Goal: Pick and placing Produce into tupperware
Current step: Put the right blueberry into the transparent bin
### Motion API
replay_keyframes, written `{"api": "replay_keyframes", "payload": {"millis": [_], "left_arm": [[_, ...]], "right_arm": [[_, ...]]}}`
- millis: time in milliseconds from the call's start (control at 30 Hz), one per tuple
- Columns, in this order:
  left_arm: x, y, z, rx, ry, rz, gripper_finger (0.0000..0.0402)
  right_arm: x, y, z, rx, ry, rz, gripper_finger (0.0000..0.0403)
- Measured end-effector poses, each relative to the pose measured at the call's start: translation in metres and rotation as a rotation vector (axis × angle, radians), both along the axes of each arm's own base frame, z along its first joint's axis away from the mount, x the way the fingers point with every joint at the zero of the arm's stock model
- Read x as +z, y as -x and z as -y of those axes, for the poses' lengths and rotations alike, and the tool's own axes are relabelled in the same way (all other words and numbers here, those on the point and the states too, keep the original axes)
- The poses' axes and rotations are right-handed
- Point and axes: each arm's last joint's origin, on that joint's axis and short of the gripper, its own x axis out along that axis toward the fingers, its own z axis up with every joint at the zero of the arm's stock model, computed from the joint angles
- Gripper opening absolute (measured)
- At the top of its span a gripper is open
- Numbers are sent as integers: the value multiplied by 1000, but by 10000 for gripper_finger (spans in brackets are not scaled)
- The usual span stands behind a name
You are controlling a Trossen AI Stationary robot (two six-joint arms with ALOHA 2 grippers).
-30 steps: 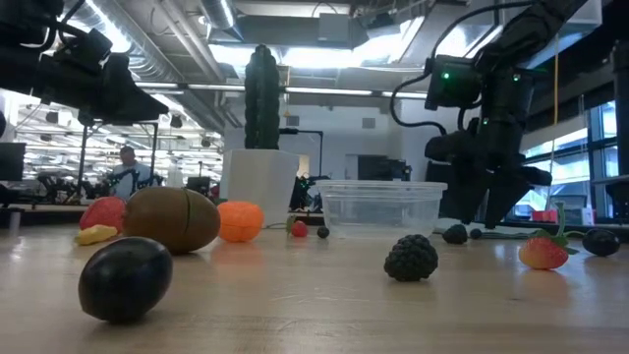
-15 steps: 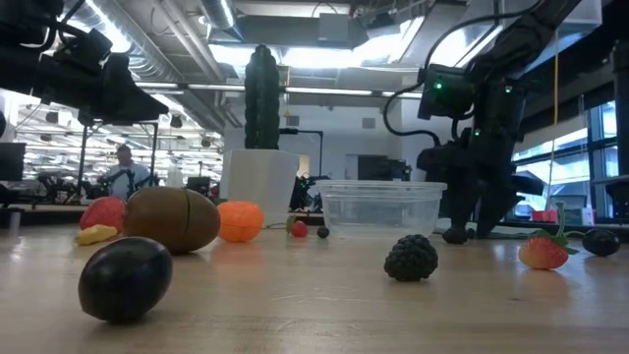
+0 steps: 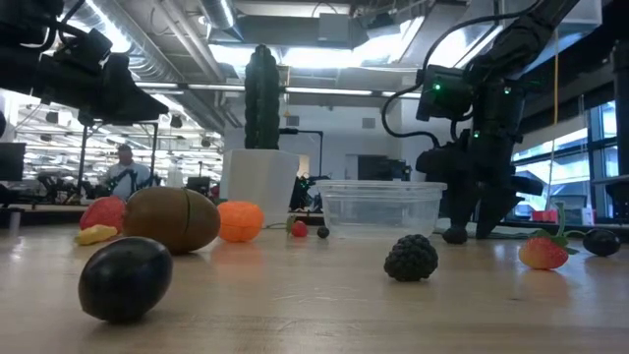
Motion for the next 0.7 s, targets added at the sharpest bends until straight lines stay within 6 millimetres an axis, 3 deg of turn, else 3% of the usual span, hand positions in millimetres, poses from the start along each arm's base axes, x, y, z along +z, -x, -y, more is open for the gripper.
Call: {"api": "replay_keyframes", "payload": {"millis": [700], "left_arm": [[0,0,0,0,0,0,176]], "right_arm": [[0,-3,2,22,57,19,215]]}}
